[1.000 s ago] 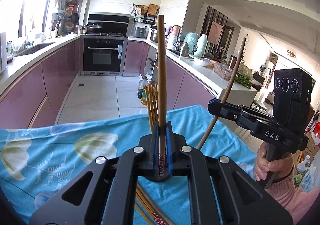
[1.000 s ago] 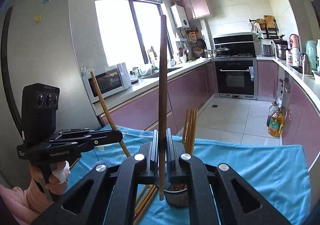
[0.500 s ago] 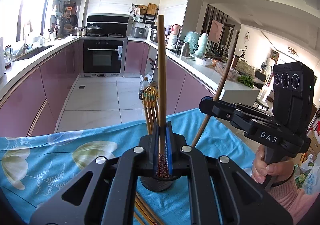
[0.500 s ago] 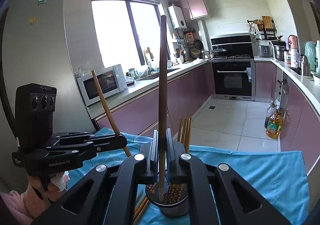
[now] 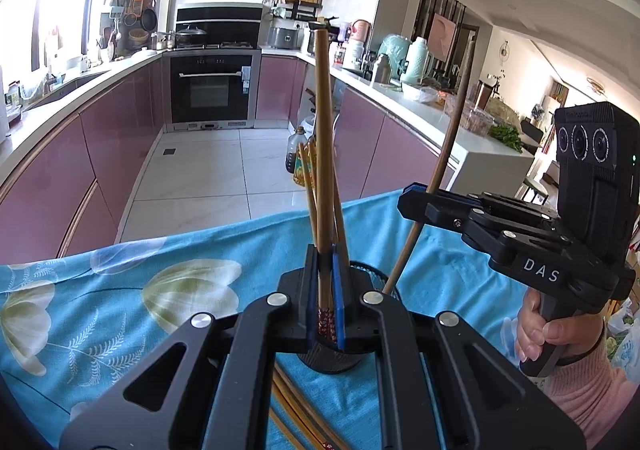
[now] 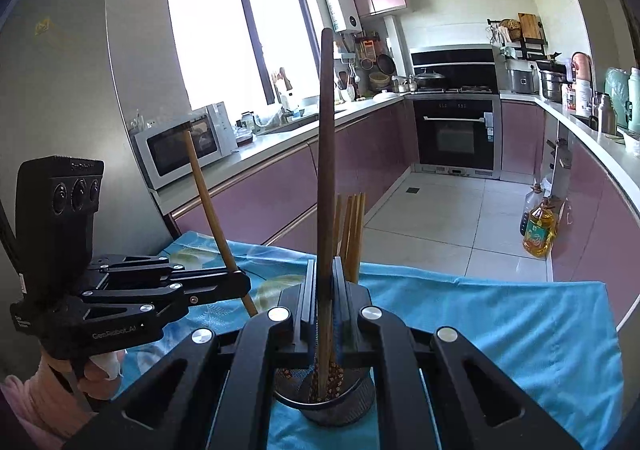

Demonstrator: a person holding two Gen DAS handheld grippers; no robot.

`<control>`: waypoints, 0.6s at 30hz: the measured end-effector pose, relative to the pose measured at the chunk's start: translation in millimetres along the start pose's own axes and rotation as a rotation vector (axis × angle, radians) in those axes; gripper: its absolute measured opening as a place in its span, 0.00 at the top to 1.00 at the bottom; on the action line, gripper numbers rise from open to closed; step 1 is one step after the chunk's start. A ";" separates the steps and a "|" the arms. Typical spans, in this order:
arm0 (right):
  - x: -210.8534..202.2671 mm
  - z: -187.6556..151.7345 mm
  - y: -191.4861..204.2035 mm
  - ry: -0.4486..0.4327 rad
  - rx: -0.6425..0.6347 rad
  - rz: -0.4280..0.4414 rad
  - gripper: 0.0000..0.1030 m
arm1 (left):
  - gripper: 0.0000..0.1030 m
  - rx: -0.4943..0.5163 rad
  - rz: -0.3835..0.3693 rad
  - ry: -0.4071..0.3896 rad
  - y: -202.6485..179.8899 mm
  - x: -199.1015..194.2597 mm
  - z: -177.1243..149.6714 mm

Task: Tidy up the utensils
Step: 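Lower the right gripper's chopstick into the mesh cup while the left lowers its own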

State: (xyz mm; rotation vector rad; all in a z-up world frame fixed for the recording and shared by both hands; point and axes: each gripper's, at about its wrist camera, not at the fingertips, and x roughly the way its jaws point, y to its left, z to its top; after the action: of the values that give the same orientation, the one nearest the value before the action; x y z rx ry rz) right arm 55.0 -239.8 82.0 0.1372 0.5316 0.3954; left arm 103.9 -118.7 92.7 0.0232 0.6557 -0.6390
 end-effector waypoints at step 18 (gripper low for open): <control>38.6 -16.6 -15.0 0.168 0.054 0.008 0.94 | 0.93 0.005 -0.019 0.137 11.4 47.3 -12.0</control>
State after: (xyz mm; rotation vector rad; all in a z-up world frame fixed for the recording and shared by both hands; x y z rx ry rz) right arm 81.8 -237.7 46.4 0.1593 0.7077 0.4026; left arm 132.4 -132.7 53.9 0.0657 0.7870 -0.6617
